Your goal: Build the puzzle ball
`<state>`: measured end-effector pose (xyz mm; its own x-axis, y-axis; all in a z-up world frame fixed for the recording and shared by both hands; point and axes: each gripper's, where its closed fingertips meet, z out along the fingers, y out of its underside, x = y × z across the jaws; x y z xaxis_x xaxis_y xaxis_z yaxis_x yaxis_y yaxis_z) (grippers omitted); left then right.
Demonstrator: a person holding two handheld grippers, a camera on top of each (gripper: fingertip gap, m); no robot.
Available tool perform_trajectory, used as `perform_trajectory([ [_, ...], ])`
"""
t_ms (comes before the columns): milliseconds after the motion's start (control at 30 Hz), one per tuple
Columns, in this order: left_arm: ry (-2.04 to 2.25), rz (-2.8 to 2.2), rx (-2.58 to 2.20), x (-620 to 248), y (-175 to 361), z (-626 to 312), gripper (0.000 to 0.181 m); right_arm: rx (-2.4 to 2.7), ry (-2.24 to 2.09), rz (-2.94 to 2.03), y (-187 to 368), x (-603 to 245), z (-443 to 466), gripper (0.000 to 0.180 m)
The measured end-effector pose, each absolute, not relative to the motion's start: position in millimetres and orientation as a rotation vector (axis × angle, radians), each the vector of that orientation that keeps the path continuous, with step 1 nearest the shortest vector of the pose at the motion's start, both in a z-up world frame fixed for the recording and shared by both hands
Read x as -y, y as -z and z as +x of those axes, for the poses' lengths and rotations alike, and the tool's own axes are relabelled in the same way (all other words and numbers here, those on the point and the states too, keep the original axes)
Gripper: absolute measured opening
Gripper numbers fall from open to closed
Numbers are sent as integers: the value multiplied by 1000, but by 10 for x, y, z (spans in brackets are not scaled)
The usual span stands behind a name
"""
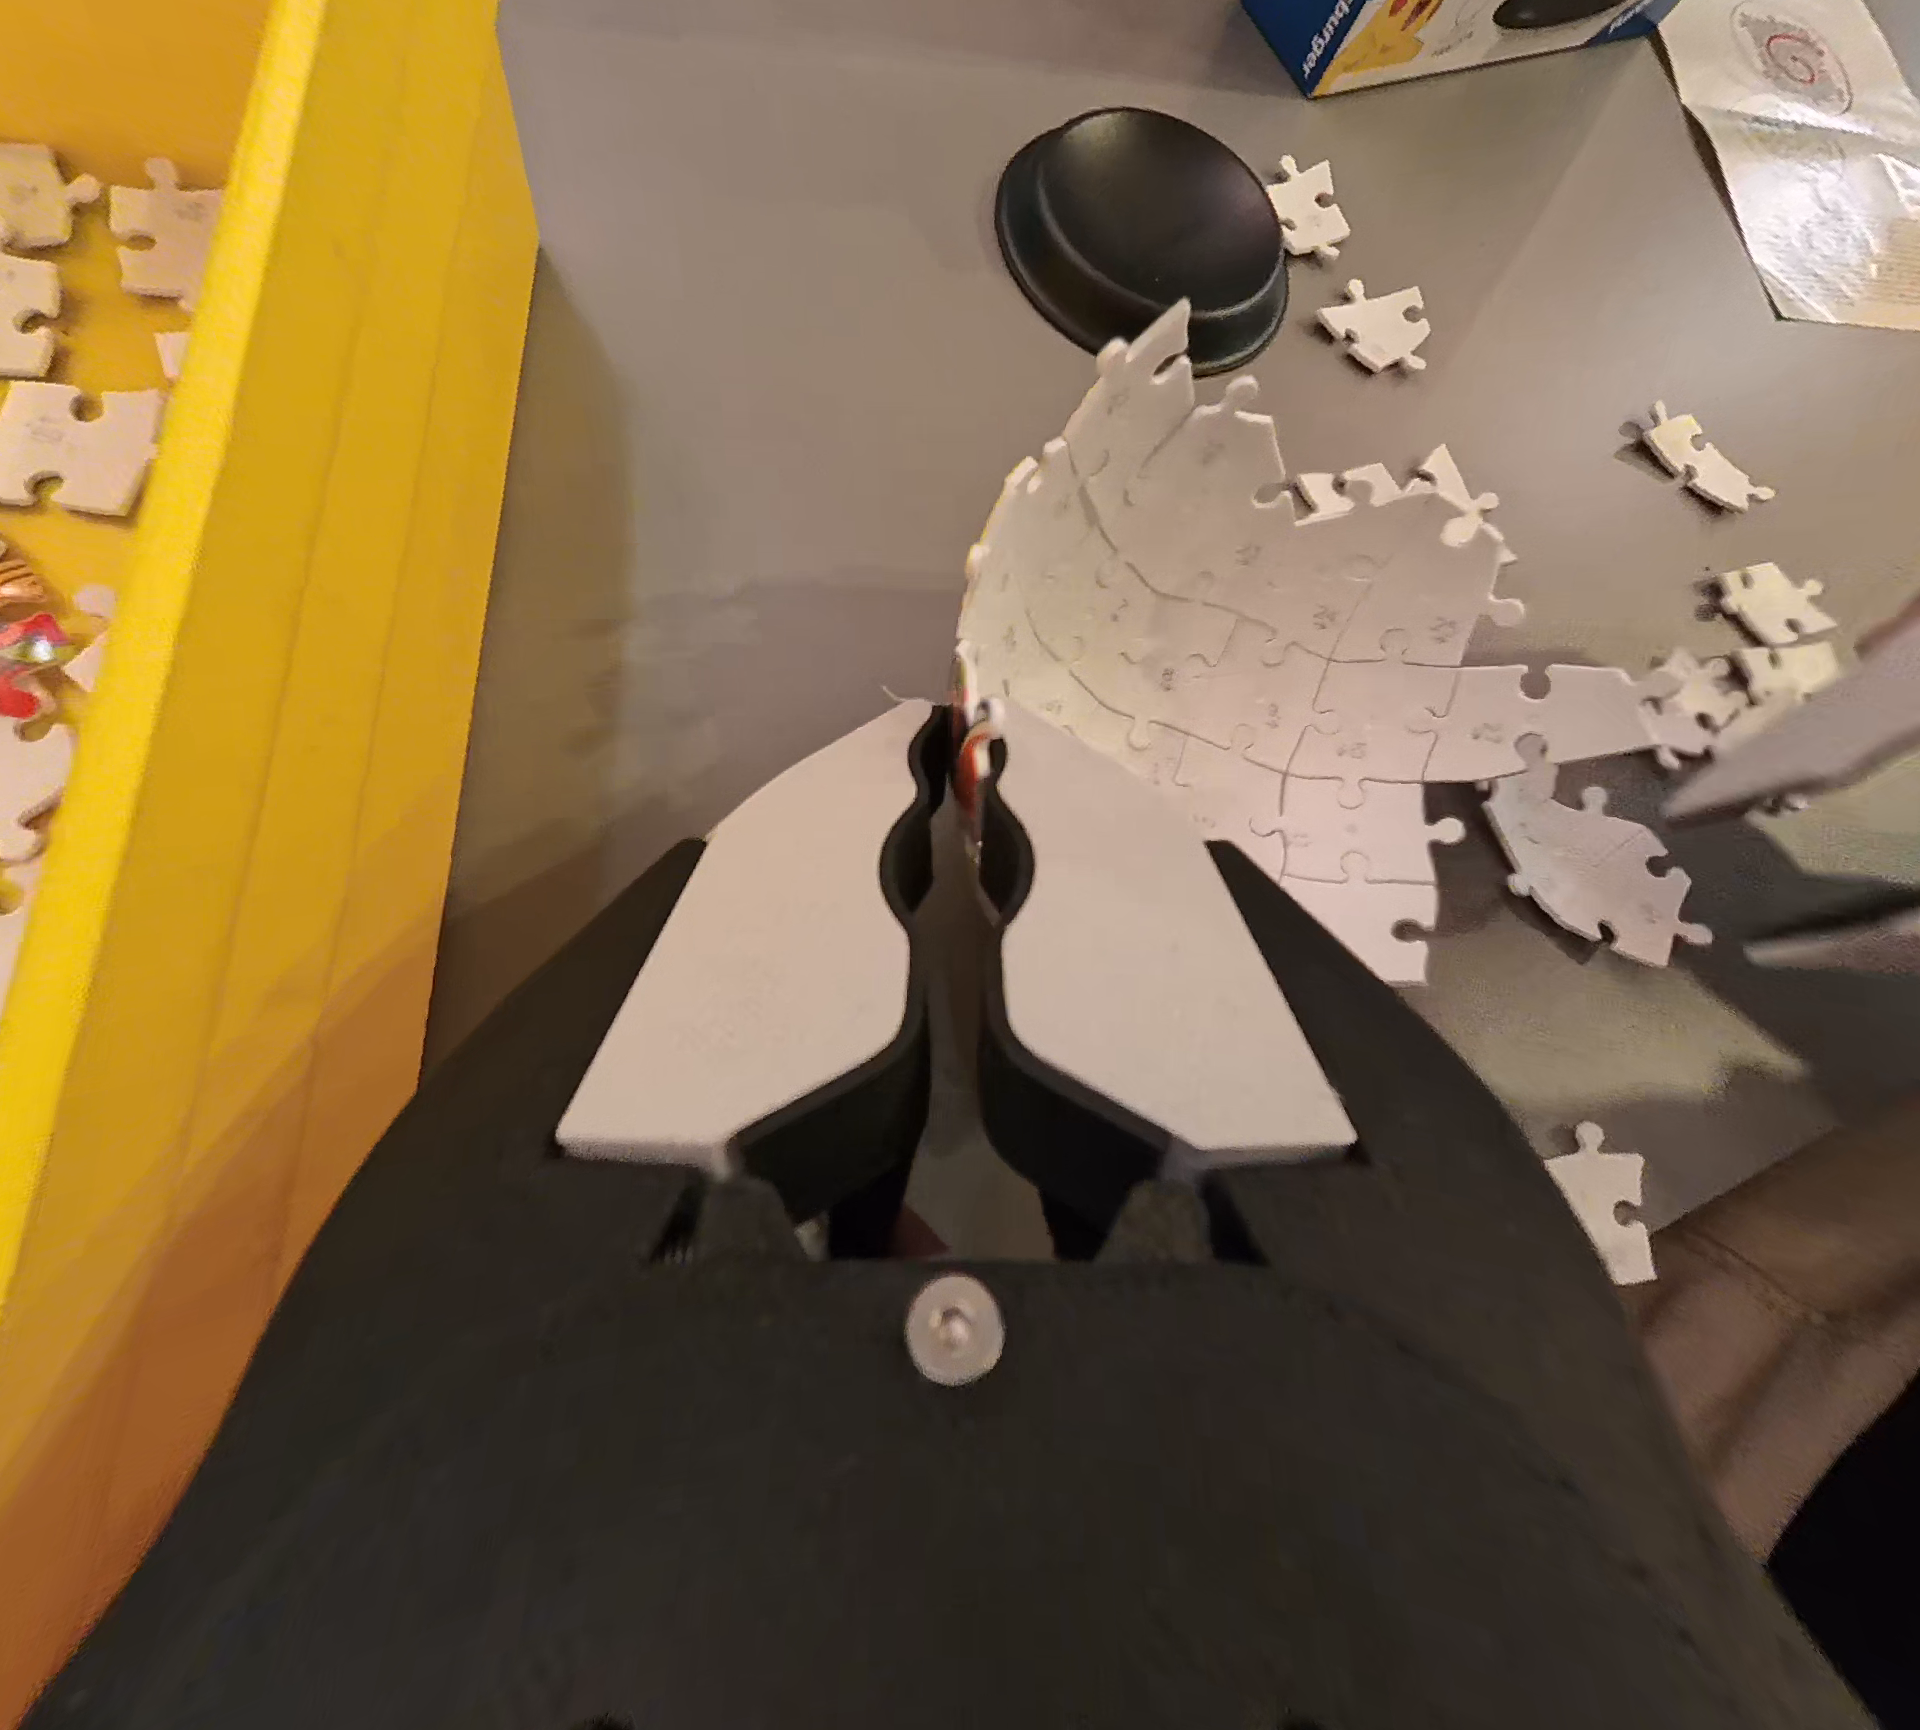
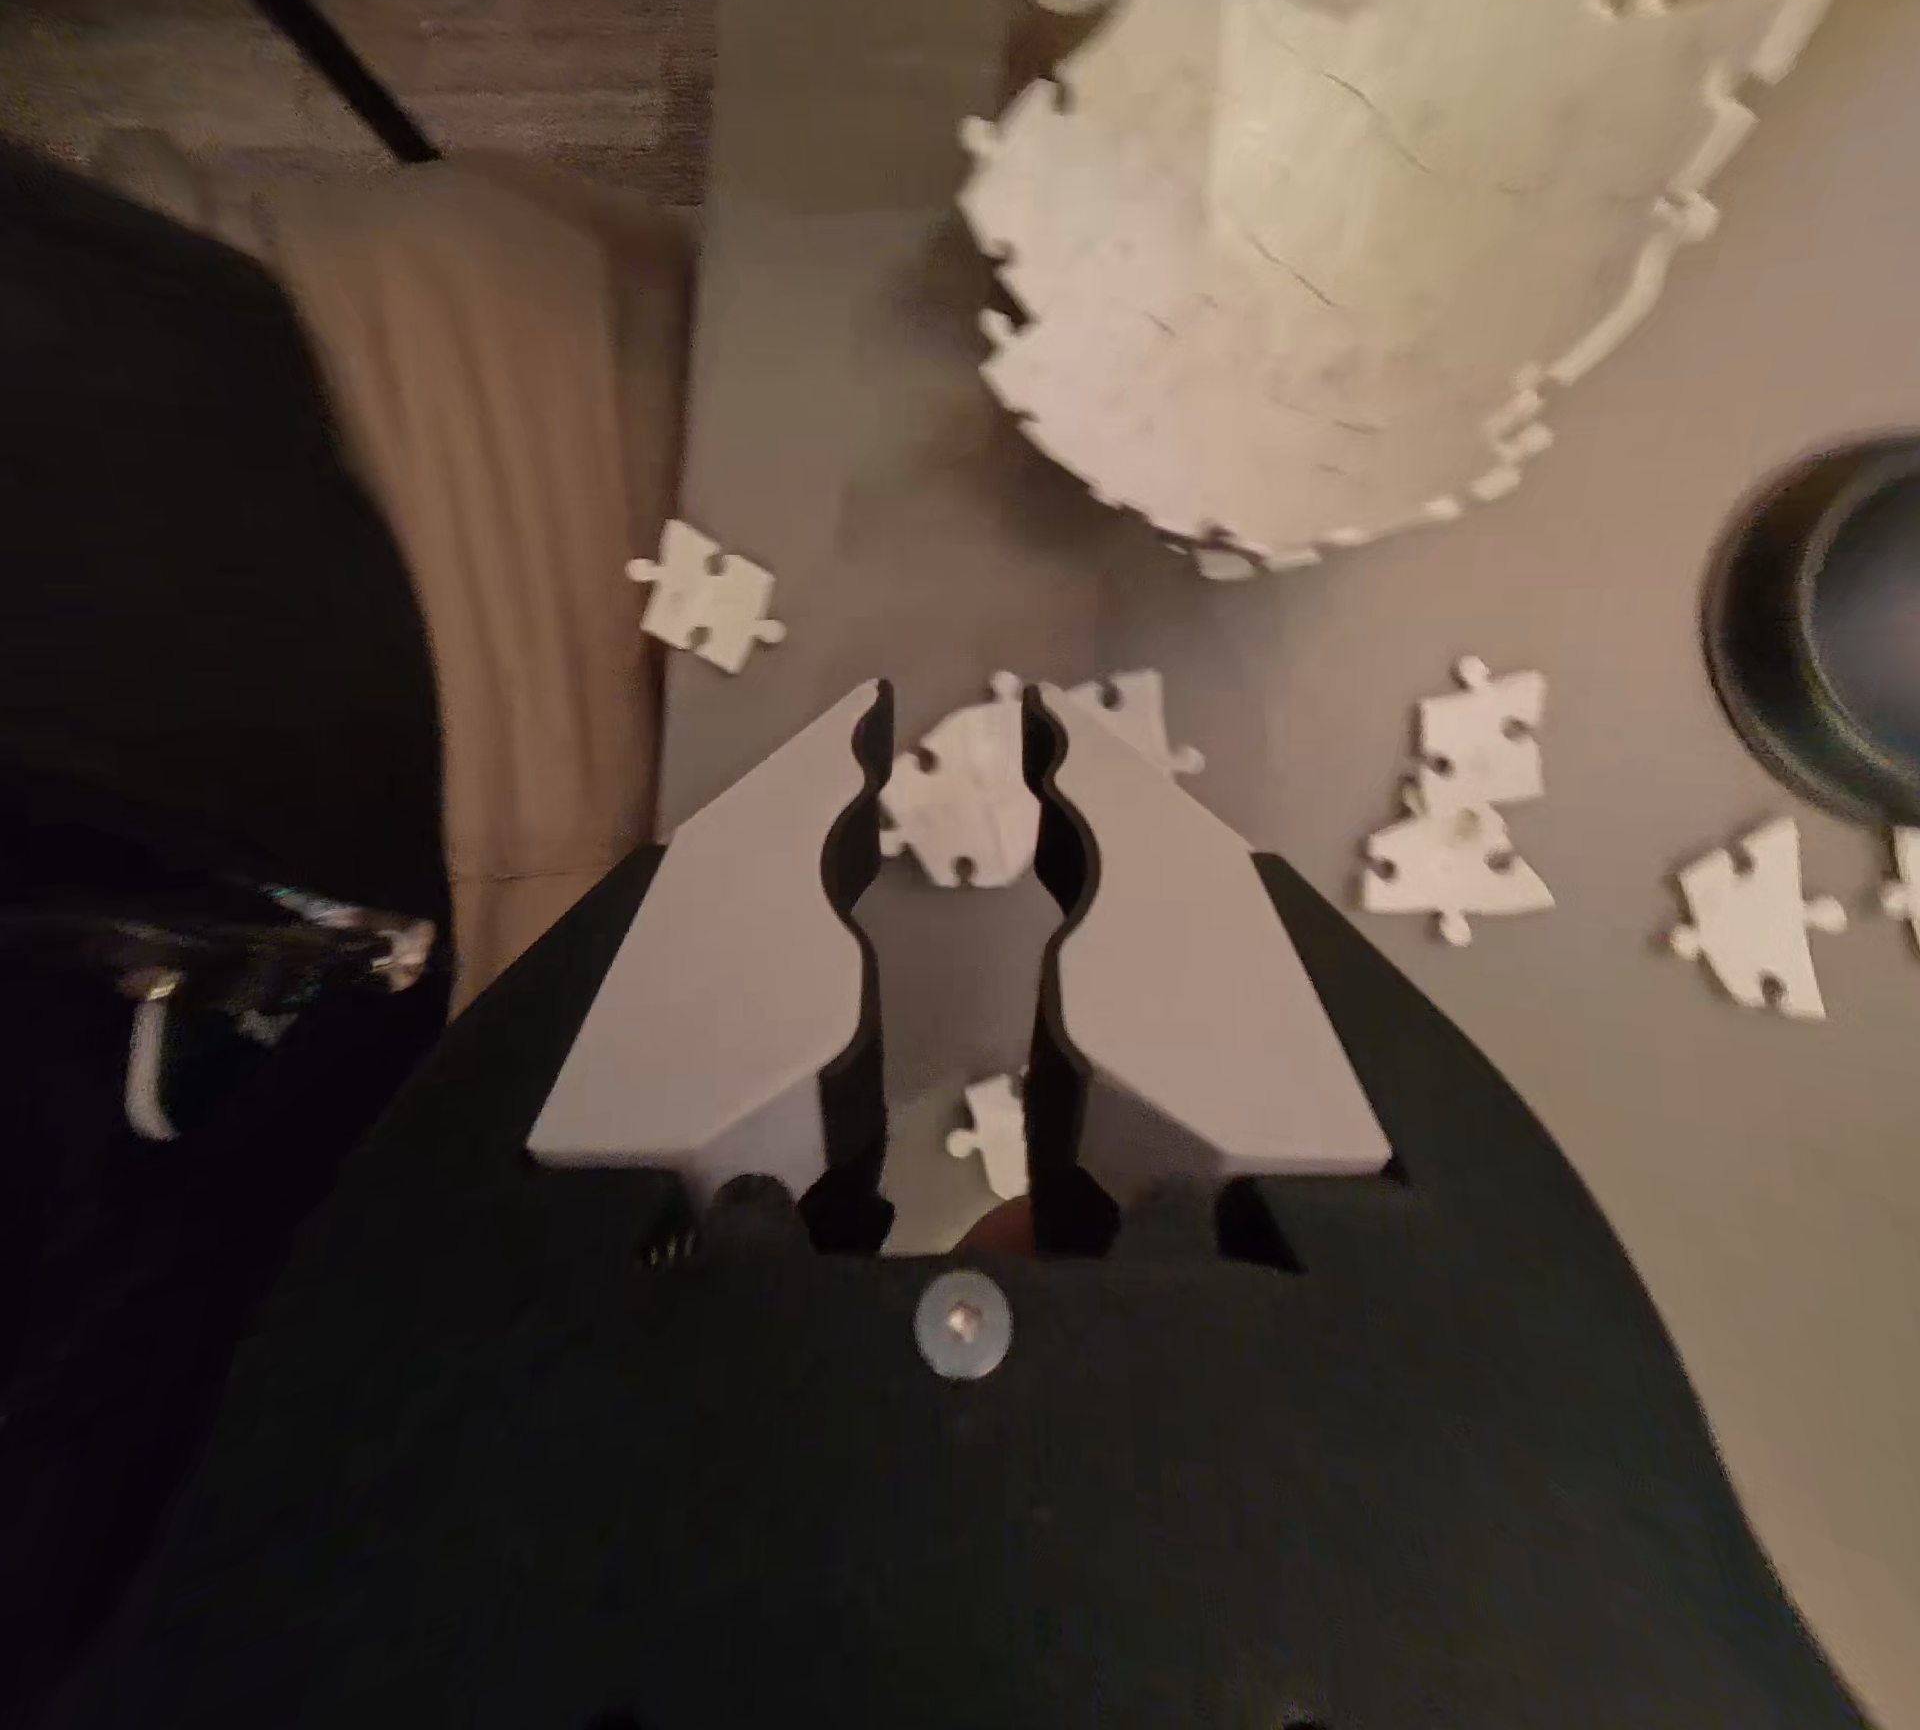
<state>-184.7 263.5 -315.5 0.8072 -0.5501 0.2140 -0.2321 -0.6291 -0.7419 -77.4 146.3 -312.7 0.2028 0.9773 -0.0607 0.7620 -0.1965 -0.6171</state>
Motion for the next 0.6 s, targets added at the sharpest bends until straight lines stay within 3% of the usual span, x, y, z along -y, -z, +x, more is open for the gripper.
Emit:
perform_trajectory([
  [267,532,-2241,-544,-2646,3126,-1873,3,1892,-618,-1865,3373,-871,-1058,15],
  [600,505,-2215,-484,-2613,3099,-1871,3,1761,-539,-1946,3494,-1167,-1183,3],
])
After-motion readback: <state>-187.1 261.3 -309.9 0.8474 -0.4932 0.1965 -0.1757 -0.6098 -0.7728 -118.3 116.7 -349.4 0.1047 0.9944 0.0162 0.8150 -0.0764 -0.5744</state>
